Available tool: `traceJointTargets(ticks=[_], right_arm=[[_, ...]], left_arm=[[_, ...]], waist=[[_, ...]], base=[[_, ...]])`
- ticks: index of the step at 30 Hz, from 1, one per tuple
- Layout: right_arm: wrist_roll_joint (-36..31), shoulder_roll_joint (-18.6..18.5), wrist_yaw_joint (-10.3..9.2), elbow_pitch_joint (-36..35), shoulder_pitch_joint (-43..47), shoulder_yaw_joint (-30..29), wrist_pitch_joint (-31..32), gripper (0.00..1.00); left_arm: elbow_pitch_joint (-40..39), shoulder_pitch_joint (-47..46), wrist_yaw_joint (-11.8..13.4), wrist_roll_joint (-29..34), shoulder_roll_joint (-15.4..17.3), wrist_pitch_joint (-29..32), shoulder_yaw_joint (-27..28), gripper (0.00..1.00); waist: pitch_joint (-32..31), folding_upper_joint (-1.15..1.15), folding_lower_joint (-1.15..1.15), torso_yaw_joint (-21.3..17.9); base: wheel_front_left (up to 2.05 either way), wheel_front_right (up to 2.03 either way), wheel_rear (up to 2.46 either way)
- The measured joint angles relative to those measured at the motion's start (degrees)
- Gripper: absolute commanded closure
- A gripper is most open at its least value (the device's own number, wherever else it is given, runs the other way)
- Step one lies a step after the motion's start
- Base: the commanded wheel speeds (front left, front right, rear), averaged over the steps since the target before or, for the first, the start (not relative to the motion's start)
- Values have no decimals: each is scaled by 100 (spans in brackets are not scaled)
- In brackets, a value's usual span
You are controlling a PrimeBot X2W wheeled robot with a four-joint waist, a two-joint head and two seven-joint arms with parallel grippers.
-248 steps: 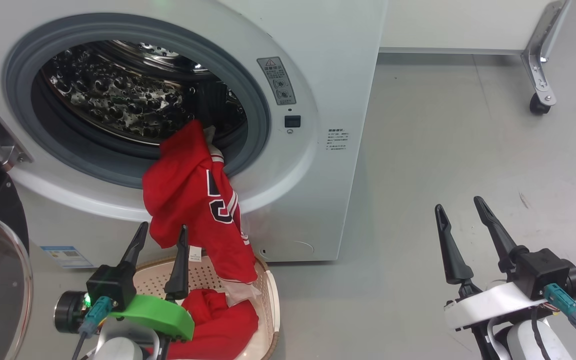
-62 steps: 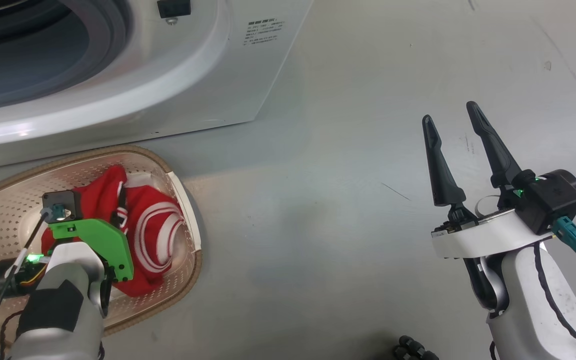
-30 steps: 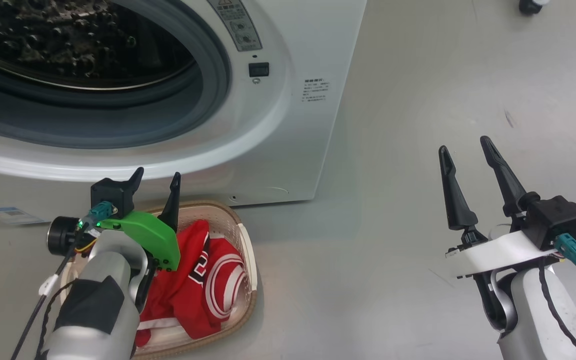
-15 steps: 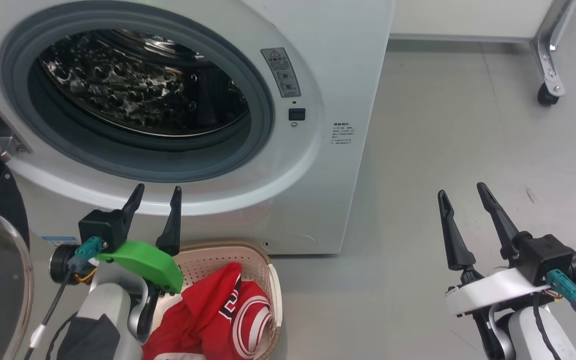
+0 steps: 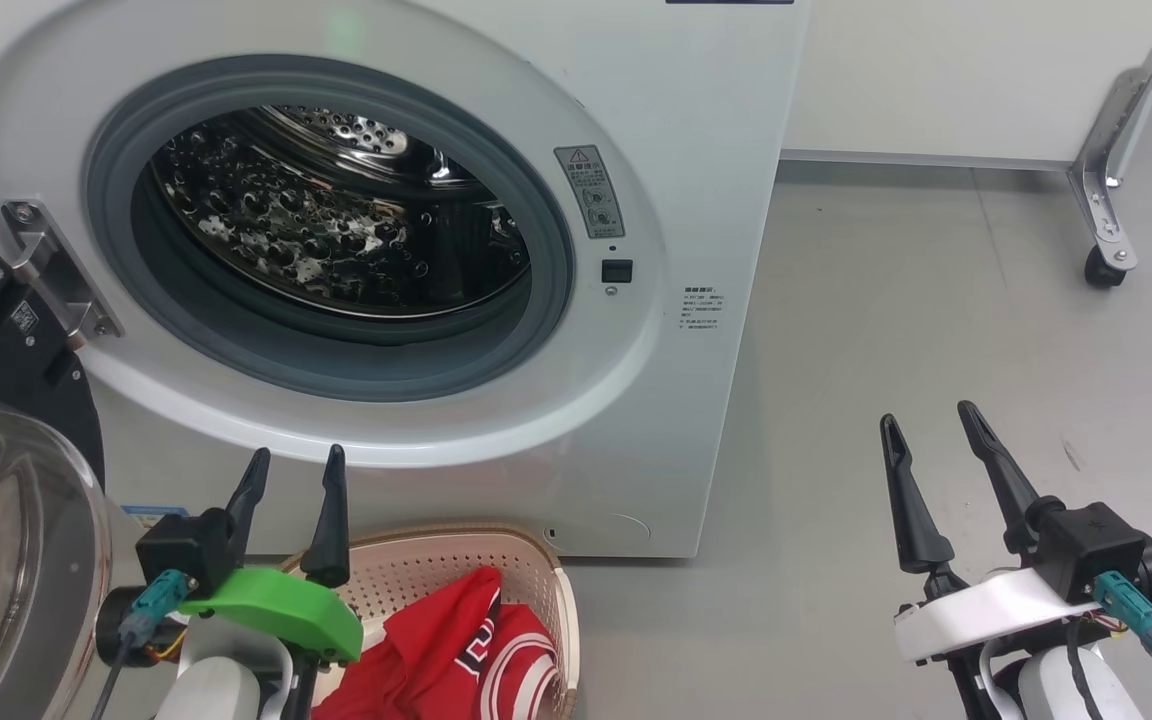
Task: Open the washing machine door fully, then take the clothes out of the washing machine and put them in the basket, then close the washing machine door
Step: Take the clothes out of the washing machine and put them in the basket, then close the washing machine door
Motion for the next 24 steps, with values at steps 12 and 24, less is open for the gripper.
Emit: traceJointTargets(ticks=[12,24], right_arm=[[0,11,-49,-119,102,24,0,0],[0,20,-51,-179,143,63,0,0]], left_arm=[[-589,385,172,-32,9,1,-52,0],[-981,699,316,-30,26,0,-152,0]], waist=[[-65,0,0,-28],[-62,0,0,-46]], base=[[0,0,0],[0,0,0]])
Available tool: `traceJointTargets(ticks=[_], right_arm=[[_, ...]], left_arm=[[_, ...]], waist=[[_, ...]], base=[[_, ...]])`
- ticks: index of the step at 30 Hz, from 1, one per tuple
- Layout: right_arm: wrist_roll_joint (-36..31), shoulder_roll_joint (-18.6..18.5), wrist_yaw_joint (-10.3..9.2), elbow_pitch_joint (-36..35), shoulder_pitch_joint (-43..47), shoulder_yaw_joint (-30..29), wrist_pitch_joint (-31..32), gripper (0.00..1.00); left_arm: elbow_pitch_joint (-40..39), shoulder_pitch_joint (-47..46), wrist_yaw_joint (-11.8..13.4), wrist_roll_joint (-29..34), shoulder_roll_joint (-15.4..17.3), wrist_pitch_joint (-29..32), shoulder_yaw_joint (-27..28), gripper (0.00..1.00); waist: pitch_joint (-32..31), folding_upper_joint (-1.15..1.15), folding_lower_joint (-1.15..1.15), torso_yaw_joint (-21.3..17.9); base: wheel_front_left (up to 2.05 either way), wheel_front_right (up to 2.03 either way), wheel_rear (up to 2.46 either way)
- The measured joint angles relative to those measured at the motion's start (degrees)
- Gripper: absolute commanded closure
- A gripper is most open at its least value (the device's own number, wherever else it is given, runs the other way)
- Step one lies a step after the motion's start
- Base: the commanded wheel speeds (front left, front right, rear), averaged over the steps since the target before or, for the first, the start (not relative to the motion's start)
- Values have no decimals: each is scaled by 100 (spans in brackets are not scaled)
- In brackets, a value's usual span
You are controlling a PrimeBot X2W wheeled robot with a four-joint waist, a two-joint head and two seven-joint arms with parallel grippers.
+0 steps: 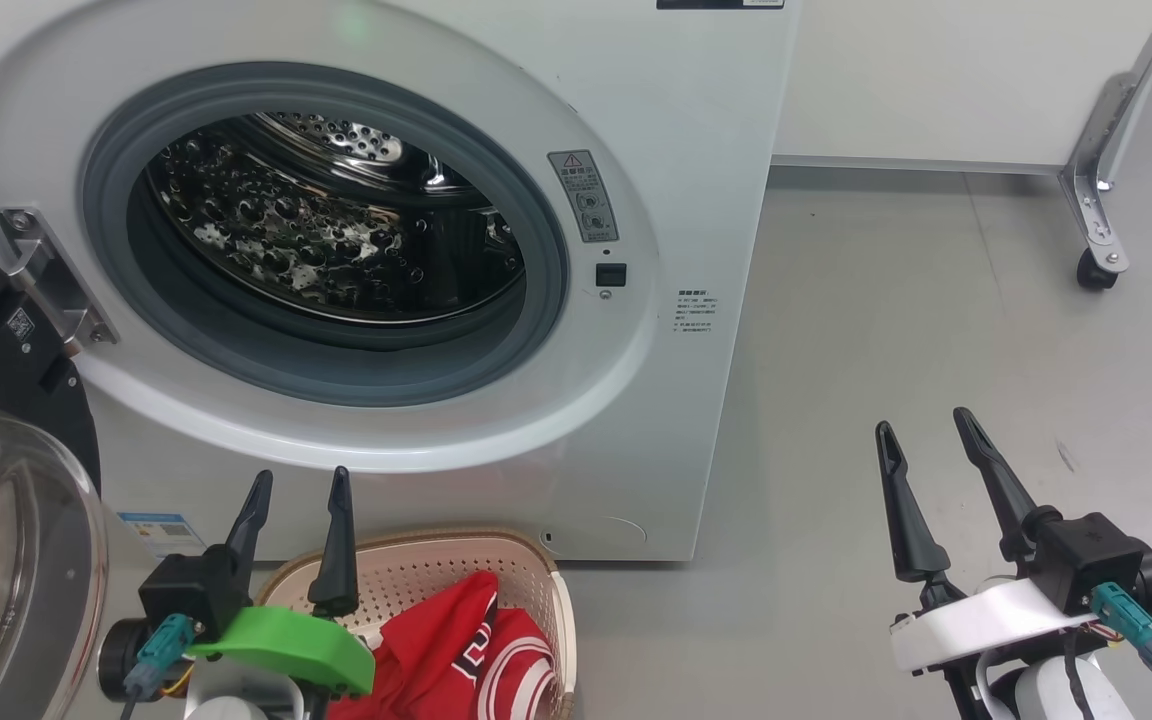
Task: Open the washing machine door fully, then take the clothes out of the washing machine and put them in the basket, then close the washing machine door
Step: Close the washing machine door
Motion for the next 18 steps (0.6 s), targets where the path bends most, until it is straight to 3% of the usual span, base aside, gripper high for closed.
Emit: traceJointTargets(ticks=[18], right_arm=[[0,7,-33,-42,39,26,0,0]], left_arm=[[-339,225,211,34,5,0,-93,0]], waist=[[36,0,0,-5]], base=[[0,0,0]])
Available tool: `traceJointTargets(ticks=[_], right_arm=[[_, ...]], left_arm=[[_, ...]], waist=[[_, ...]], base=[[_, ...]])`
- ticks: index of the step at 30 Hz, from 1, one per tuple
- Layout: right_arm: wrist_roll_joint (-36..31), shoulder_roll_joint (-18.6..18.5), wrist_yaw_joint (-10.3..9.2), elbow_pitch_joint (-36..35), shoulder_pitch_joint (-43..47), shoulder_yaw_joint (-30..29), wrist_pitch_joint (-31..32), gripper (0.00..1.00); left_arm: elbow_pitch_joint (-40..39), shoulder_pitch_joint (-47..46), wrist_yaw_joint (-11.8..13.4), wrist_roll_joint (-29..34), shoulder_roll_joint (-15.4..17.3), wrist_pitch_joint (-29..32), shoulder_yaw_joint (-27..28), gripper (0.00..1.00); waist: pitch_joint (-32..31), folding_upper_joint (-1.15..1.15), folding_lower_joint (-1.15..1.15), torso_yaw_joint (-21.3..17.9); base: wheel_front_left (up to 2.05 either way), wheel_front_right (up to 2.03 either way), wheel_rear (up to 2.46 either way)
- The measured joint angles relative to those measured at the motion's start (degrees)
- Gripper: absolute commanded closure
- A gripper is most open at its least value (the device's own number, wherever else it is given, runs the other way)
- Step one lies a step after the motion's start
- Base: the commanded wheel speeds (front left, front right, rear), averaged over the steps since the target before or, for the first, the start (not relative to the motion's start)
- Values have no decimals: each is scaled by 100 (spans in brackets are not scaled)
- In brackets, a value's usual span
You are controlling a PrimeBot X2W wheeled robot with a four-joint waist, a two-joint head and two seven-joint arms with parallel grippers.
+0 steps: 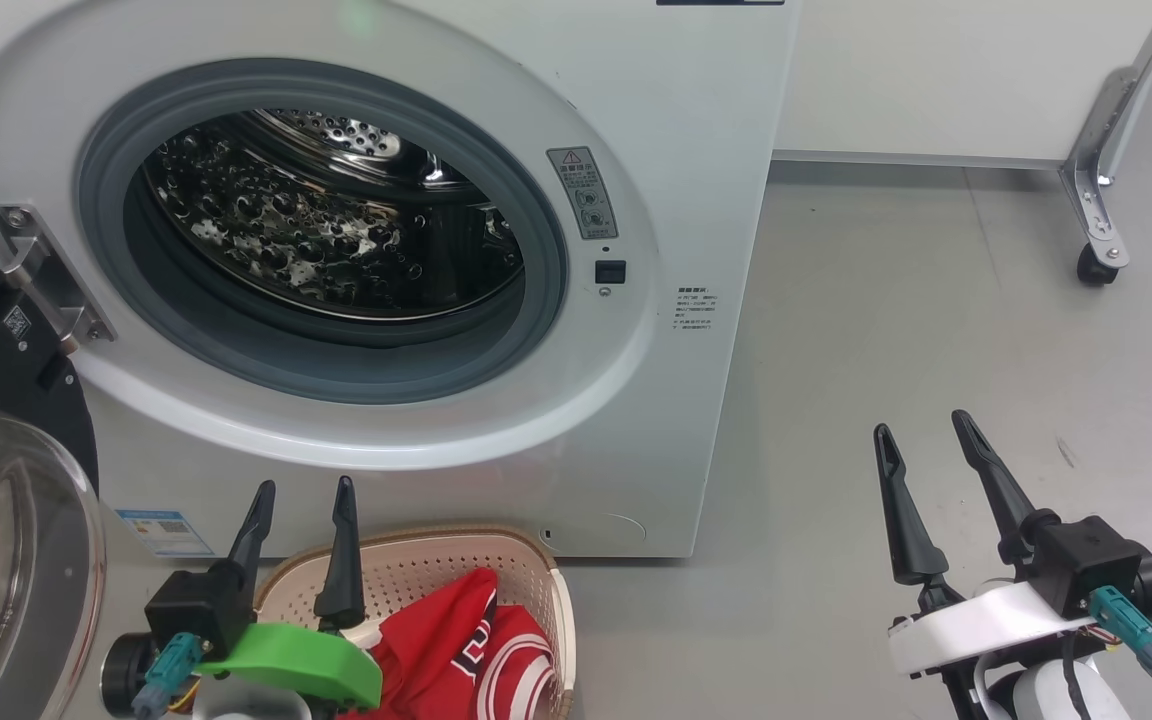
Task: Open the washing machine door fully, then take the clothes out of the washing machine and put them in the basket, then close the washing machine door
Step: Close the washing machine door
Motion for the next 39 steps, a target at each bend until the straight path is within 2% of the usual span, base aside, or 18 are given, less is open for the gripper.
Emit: traceJointTargets(ticks=[39], right_arm=[[0,7,1,9,0,57,0,0]], left_arm=[[-223,153,148,19,7,20,-78,0]], waist=[[-1,0,0,-21]], base=[[-6,6,0]])
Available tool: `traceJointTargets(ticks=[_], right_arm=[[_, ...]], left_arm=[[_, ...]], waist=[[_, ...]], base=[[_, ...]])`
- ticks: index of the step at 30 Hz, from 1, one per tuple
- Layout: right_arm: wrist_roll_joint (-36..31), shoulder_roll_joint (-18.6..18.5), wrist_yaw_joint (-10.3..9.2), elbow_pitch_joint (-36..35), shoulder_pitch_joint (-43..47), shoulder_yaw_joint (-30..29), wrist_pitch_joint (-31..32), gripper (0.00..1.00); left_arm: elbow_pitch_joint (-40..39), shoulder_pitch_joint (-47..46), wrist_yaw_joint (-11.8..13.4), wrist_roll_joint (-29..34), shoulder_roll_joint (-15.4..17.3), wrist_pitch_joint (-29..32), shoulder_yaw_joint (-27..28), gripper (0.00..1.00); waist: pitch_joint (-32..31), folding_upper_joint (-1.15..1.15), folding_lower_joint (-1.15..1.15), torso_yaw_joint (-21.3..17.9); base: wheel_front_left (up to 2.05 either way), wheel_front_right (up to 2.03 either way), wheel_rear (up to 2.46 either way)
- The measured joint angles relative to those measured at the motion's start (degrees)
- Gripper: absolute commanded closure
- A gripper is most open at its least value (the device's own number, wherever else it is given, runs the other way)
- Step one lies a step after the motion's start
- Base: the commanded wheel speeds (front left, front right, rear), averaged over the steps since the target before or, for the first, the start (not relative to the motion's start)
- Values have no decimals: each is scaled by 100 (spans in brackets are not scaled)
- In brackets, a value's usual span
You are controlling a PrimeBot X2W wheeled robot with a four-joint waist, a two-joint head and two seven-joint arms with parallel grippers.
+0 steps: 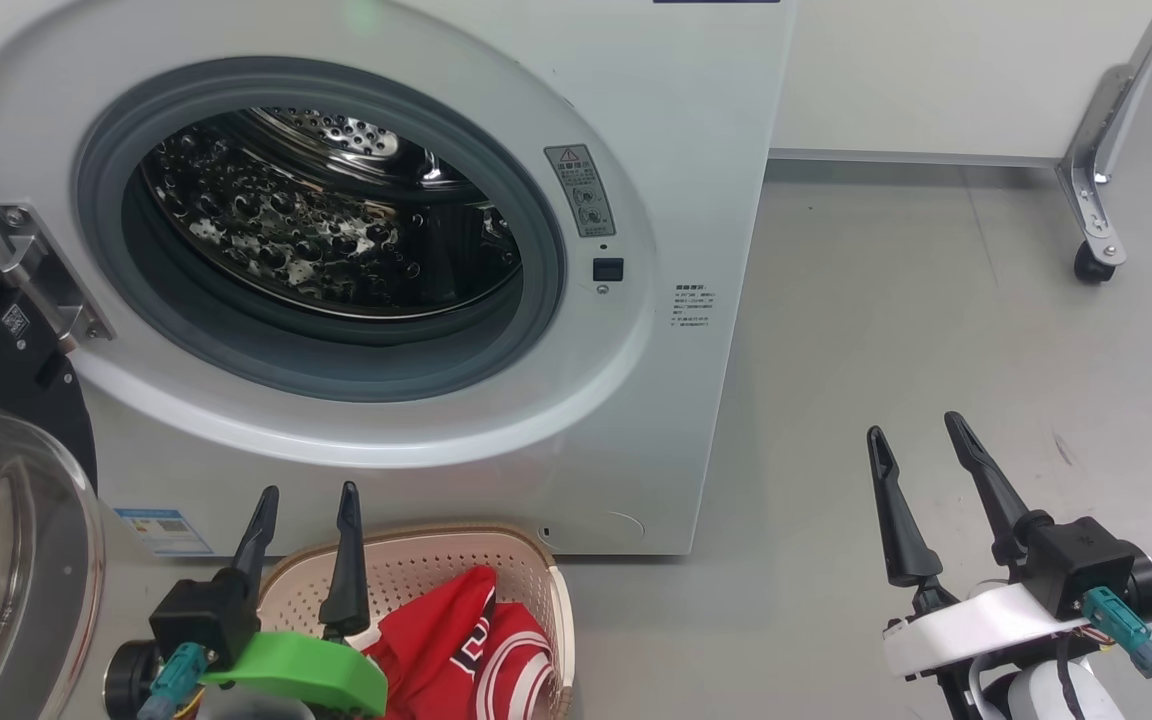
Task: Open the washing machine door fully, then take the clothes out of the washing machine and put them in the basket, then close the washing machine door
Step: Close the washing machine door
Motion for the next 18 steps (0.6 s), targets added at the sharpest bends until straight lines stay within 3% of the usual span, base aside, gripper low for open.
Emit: traceJointTargets(ticks=[18], right_arm=[[0,3,0,0,0,-16,0,0]], left_arm=[[-64,0,42,-3,8,4,-7,0]], waist=[[48,0,0,29]], base=[[-82,82,0]])
